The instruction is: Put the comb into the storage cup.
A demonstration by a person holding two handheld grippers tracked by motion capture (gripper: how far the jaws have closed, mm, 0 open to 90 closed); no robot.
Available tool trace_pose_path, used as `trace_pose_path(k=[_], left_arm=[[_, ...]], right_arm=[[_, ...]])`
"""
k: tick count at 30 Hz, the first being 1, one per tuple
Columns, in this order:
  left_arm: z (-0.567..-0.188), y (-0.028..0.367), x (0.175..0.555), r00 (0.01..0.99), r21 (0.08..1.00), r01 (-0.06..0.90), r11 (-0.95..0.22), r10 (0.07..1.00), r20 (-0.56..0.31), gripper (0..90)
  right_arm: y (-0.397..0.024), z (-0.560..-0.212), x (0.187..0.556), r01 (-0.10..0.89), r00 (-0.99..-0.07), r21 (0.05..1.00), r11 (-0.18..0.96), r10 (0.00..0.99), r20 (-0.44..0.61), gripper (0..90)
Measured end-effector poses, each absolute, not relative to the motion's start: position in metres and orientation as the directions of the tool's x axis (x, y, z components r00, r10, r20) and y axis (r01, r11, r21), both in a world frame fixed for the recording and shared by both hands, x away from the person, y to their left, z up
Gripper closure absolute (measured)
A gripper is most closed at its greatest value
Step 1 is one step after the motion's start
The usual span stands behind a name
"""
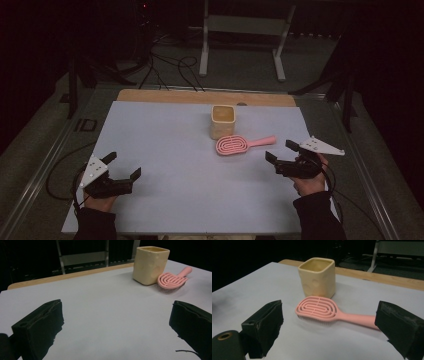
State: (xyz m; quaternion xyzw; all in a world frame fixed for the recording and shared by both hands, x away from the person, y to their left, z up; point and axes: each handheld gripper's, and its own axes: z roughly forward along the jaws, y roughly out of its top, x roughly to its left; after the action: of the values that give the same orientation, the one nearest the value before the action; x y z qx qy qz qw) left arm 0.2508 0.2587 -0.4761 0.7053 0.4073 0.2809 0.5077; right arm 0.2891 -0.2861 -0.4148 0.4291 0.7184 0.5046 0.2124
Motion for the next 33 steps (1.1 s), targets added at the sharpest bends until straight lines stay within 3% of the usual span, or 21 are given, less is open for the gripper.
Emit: trace_pose_path(k=[33], left_arm=[[-0.477, 0.255, 0.251, 0.517, 0.943, 0.289, -0.163, 0.856, -0.01, 0.0]], right_arm=[[-0.271, -0.395, 0.323, 0.445, -0.541, 0.874, 0.196, 0.836, 0.088, 7.2]])
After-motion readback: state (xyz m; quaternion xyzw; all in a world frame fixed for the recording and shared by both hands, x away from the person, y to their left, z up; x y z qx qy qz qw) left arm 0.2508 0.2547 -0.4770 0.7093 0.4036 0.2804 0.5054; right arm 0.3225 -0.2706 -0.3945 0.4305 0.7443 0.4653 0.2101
